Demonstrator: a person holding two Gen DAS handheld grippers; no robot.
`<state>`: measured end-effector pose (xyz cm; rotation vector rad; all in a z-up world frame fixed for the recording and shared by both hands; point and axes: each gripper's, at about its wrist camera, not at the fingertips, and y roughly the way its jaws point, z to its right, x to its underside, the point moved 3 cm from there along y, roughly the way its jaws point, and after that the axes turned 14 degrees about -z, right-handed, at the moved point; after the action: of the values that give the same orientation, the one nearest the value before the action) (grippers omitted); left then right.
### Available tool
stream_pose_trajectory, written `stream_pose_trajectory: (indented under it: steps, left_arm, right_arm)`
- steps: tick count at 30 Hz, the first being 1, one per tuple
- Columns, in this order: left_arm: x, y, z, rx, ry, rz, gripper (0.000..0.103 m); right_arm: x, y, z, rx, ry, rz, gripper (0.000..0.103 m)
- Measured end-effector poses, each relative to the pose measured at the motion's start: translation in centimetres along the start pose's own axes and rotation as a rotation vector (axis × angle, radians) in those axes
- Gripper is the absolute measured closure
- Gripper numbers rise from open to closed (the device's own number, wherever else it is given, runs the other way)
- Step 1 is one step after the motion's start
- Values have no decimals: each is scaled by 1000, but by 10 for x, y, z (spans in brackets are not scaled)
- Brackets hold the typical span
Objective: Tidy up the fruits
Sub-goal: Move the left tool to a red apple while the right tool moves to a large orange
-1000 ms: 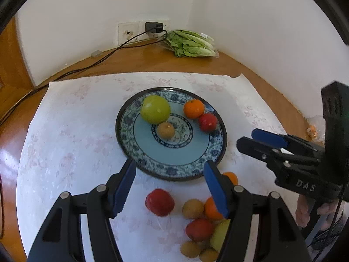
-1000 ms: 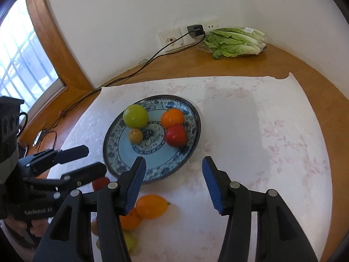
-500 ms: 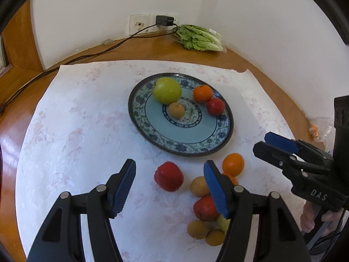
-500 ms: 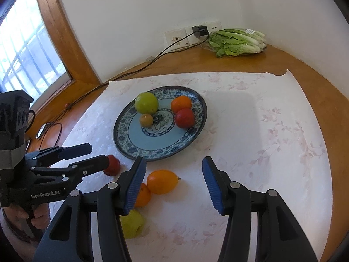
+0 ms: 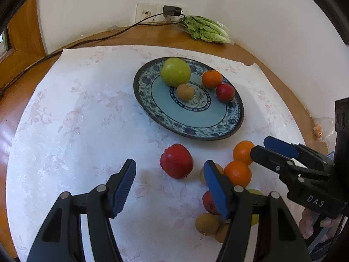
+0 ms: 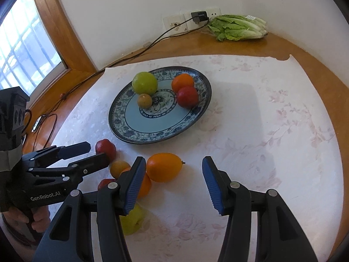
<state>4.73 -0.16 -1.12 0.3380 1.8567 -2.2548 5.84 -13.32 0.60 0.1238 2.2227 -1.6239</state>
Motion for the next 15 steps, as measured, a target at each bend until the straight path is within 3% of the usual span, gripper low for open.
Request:
stream_pose_trajectory:
  steps: [4, 6, 13, 15]
  left_arm:
    - [-2, 4, -1, 2, -8, 8, 38]
    - [-4, 8, -1, 2, -13, 0, 46]
    - [-4, 10, 3, -1, -3, 17, 57]
    - [-4, 10, 4, 14, 1, 15, 65]
  right_arm:
    - [1, 5, 1, -7, 7, -8, 48]
    - [1, 6, 1, -17, 3, -4, 48]
    - [0, 11, -4, -33, -12, -5, 48]
    - [1, 10, -5, -23, -15, -1, 48]
